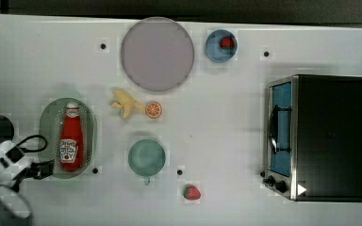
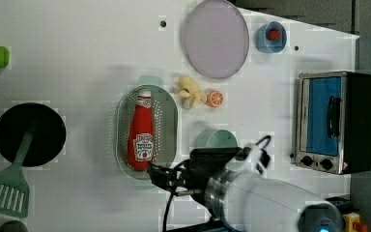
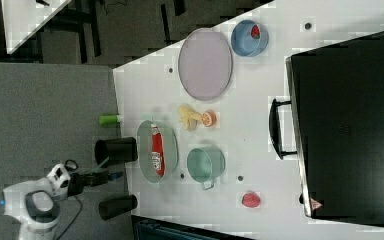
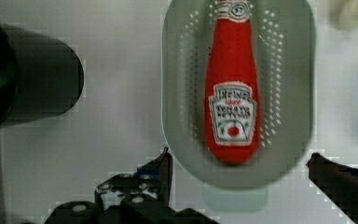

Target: Pick ketchup from strainer and place it on the table

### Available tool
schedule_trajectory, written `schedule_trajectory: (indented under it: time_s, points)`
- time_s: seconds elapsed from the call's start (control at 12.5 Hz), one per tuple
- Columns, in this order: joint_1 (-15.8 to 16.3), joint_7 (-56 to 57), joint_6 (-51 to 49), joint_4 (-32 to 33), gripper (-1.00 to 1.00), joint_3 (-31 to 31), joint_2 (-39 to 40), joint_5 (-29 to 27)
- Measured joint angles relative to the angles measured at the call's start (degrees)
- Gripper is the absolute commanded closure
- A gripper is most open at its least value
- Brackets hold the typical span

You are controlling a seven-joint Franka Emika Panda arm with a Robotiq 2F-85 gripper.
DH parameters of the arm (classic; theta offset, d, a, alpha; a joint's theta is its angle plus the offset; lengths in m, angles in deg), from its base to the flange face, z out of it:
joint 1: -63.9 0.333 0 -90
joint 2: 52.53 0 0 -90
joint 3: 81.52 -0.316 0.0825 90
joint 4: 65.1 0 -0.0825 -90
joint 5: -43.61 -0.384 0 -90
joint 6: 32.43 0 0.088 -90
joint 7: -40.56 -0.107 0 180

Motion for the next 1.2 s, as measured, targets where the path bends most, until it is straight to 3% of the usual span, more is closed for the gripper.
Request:
schedule_trajectory:
  time_s: [0.4, 0.8, 1.2]
  points:
    - [-0.5, -0.3, 10.5, 6.5, -1.00, 2.2, 13.3, 7.3]
    - [-1.2, -1.0, 15.4, 6.3, -1.00, 4.1, 22.1, 16.8]
    - [0.3, -6.7, 18.2, 4.0, -1.00, 6.7, 30.4, 23.8]
